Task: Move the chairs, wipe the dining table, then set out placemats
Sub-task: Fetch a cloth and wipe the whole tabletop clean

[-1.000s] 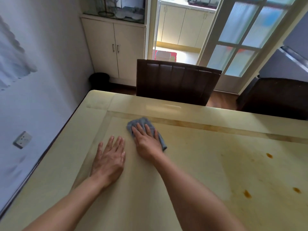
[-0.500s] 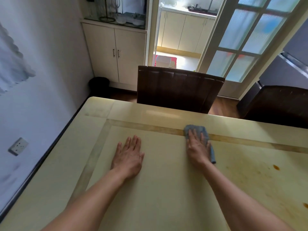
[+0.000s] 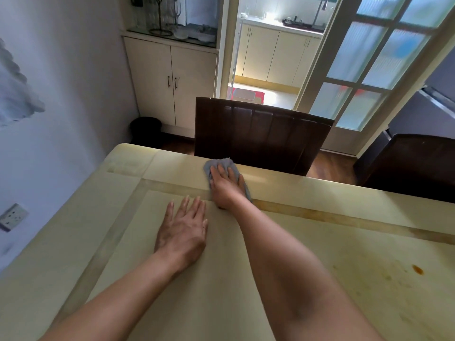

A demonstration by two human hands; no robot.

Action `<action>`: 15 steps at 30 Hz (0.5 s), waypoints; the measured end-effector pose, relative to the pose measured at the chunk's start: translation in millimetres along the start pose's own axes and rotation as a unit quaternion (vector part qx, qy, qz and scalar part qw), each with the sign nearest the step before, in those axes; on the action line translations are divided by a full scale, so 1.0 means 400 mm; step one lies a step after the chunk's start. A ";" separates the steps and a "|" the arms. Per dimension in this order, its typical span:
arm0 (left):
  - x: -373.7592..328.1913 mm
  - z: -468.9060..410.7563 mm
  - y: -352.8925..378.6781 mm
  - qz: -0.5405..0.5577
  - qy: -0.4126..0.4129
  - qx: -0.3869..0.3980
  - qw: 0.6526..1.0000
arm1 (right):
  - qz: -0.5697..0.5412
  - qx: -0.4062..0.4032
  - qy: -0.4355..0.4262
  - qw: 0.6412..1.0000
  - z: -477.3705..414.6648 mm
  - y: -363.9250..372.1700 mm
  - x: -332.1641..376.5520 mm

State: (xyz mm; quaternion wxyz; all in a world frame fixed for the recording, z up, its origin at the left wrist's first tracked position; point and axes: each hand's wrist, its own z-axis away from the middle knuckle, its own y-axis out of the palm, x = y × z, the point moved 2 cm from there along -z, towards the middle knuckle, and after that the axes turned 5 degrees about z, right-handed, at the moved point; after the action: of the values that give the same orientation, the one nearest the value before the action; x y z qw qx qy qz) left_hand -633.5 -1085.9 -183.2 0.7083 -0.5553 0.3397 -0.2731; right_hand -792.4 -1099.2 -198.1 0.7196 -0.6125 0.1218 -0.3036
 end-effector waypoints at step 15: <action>-0.123 -0.061 0.042 0.029 0.027 0.070 0.997 | -0.023 -0.050 0.264 0.963 0.162 -0.067 -0.582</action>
State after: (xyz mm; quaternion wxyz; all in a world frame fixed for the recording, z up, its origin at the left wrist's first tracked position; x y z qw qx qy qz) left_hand -683.2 -1059.1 -194.6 0.7433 -0.4868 0.3549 -0.2908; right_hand -947.5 -912.1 -203.9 0.6231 -0.5487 0.3078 -0.4646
